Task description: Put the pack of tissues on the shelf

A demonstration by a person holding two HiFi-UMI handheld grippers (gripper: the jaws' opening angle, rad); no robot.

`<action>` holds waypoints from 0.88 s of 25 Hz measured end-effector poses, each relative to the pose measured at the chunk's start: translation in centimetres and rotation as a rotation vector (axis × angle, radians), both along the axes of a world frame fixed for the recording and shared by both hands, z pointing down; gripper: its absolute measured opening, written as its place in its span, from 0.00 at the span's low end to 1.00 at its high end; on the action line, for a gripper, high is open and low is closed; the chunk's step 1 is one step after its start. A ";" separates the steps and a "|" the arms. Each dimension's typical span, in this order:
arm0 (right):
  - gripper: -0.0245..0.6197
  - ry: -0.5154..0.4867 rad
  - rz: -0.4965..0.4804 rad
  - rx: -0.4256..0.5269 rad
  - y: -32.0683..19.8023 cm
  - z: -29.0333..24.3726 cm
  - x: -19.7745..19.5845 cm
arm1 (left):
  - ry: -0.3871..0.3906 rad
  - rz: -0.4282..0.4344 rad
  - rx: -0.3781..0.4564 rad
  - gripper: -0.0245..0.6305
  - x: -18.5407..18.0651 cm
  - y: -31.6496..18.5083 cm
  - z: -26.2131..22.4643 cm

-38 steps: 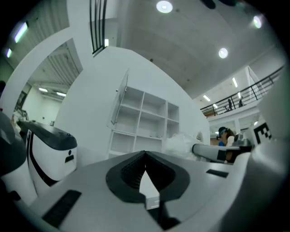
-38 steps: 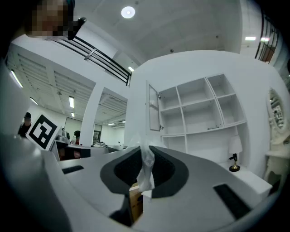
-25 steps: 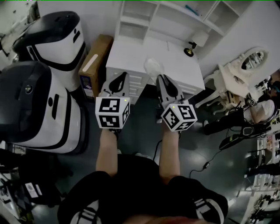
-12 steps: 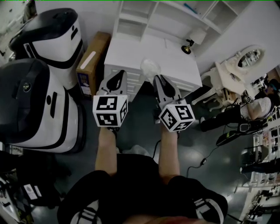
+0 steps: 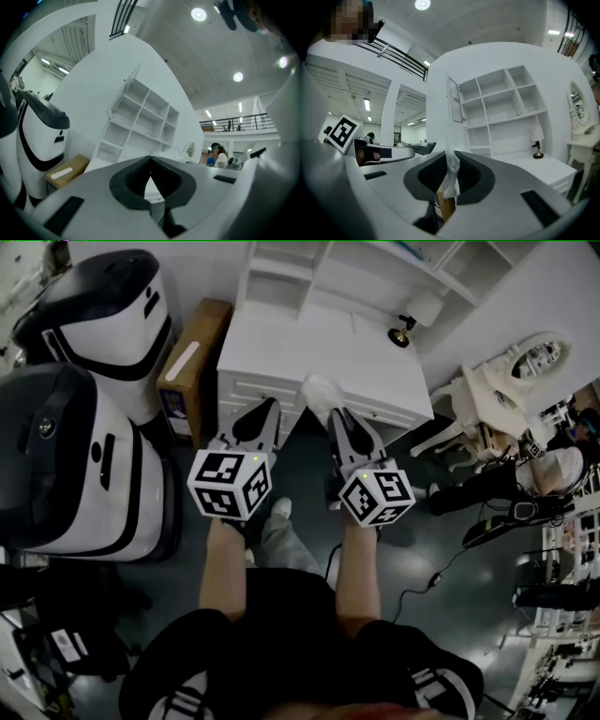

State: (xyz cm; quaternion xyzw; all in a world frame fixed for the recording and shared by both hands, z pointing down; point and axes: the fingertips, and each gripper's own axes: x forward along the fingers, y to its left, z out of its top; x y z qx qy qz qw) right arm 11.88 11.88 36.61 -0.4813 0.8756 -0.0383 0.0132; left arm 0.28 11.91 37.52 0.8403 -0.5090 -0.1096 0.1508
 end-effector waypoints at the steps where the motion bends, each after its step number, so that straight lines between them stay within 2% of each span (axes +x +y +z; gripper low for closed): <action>1: 0.12 -0.010 -0.007 -0.006 -0.4 0.3 -0.2 | -0.016 -0.016 0.002 0.05 -0.4 -0.3 0.0; 3: 0.12 -0.024 -0.023 -0.013 -0.8 0.6 -0.8 | -0.037 -0.048 -0.005 0.05 -1.3 -0.6 0.4; 12: 0.12 -0.071 -0.073 -0.020 -3.2 1.2 -1.6 | -0.016 -0.148 -0.018 0.05 -3.3 -2.5 1.2; 16: 0.12 -0.080 -0.071 -0.009 -5.0 0.9 -0.5 | -0.029 -0.151 -0.029 0.05 -2.6 -4.5 1.6; 22: 0.12 -0.129 -0.048 -0.005 -9.2 0.6 2.7 | -0.073 -0.127 -0.013 0.05 0.5 -8.3 1.1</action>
